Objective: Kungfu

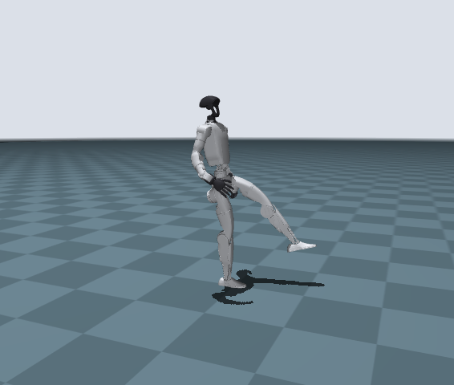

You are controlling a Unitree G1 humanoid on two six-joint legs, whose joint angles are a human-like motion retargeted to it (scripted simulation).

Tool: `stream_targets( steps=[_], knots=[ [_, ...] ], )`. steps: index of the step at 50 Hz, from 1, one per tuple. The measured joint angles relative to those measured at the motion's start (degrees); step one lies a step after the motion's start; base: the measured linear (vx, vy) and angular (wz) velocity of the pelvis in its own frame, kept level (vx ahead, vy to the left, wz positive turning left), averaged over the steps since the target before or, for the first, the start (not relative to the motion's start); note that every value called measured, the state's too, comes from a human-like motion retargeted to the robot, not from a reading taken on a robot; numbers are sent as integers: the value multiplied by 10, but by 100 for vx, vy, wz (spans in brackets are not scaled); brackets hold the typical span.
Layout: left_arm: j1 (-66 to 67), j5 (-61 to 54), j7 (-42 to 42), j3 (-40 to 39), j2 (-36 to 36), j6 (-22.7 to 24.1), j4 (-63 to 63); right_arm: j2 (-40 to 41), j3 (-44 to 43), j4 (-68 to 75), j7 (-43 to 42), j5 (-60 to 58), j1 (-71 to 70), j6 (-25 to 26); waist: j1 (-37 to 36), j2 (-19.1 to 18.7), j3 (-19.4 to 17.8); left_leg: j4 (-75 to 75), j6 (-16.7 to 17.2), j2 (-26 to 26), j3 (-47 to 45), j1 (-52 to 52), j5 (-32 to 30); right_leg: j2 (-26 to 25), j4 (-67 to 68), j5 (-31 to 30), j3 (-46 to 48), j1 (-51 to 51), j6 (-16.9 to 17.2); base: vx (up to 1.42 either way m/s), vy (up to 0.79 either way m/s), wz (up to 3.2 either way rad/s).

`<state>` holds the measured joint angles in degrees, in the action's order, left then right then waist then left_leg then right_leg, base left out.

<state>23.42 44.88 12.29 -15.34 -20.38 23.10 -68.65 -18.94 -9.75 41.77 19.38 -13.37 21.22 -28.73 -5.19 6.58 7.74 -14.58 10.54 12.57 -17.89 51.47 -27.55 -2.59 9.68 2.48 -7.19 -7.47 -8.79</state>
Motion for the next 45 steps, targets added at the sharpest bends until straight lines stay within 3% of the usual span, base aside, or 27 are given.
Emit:
stream_targets(
  steps=[3,4,5,7,10,13,15,17,22,23,26,27,30,32,35,38,41,45],
  knots=[
    [100,-16,66,19,21,-41,45,-3,-2,16,64,-61,59,71,-8,47,-16,116,-114,-24,100,37,193,44,35,-23,24,-21,10,23,-2,-76],
    [128,-14,83,21,35,-48,58,-6,3,18,92,-80,71,81,-22,56,-24,119,-104,-9,92,37,213,49,55,-32,30,-30,10,29,5,-149],
    [153,-8,99,21,53,-51,71,-11,10,20,122,-97,82,86,-40,61,-36,112,-72,14,73,30,210,50,78,-39,32,-37,8,21,10,-161],
    [182,-2,133,39,85,-49,97,-21,25,18,177,-121,87,82,-39,52,-53,28,-47,38,70,30,202,46,86,-29,44,-32,-2,-2,11,-73],
    [186,24,219,63,115,-46,139,-24,44,19,239,-136,83,78,9,32,-56,-215,-68,5,111,99,204,31,47,37,30,-10,-12,-10,5,67],
    [173,90,279,68,117,-60,158,15,54,40,264,-138,93,76,50,32,-27,-427,-70,-7,54,115,241,26,47,72,17,-19,-12,24,-7,102],
    [162,109,289,79,102,-72,163,40,60,55,265,-125,103,82,61,35,-1,-549,-90,3,-4,100,265,37,40,81,34,-28,-11,43,-12,75],
    [143,98,270,93,64,-99,165,70,66,74,270,-89,114,98,61,38,33,-669,-79,8,-26,84,281,30,47,99,34,-47,-18,42,-11,64],
    [116,49,149,106,2,-112,198,95,49,72,267,-74,143,92,104,43,105,-837,-12,-94,-66,20,287,52,21,104,52,-76,-1,29,-5,82],
    [110,47,133,103,-7,-110,207,91,47,69,265,-78,146,91,114,43,114,-857,-12,-93,-82,1,293,56,19,107,53,-79,1,21,-9,76],
    [85,34,80,89,-43,-115,225,81,35,78,257,-88,129,103,155,26,126,-914,-80,-36,-79,-22,327,38,34,123,55,-98,4,19,-17,73],
    [77,36,69,80,-48,-119,233,79,31,81,252,-88,125,109,159,21,126,-914,-91,-37,-74,-20,323,44,30,120,67,-98,12,11,5,-28],
    [38,41,43,51,-51,-133,267,81,14,86,224,-98,118,123,156,21,124,-850,-41,-111,-52,6,312,56,21,113,52,-94,36,15,14,-58],
    [-11,3,47,44,-55,-123,291,88,-2,85,162,-103,116,133,148,24,122,-795,-30,-125,-38,23,308,61,17,111,47,-89,46,20,4,-58],
    [-108,-110,78,55,-54,-94,325,103,-22,77,49,-71,105,125,130,26,122,-696,-51,-94,-33,42,297,57,11,109,39,-82,57,26,-2,-80],
    [-210,-266,125,93,-34,-73,369,114,-32,59,-9,27,70,101,111,25,123,-563,-53,-77,-25,56,276,54,11,108,21,-81,69,17,1,-124],
    [-299,-413,157,132,-4,-64,420,125,-27,41,6,173,4,94,99,15,113,-410,-24,-77,9,53,233,48,13,109,-8,-75,74,19,9,-161],
    [-396,-565,159,179,46,-56,468,144,-3,13,66,367,-103,124,83,-12,92,-212,2,-79,104,30,178,40,23,110,-65,-73,88,26,25,-207]
  ],
)
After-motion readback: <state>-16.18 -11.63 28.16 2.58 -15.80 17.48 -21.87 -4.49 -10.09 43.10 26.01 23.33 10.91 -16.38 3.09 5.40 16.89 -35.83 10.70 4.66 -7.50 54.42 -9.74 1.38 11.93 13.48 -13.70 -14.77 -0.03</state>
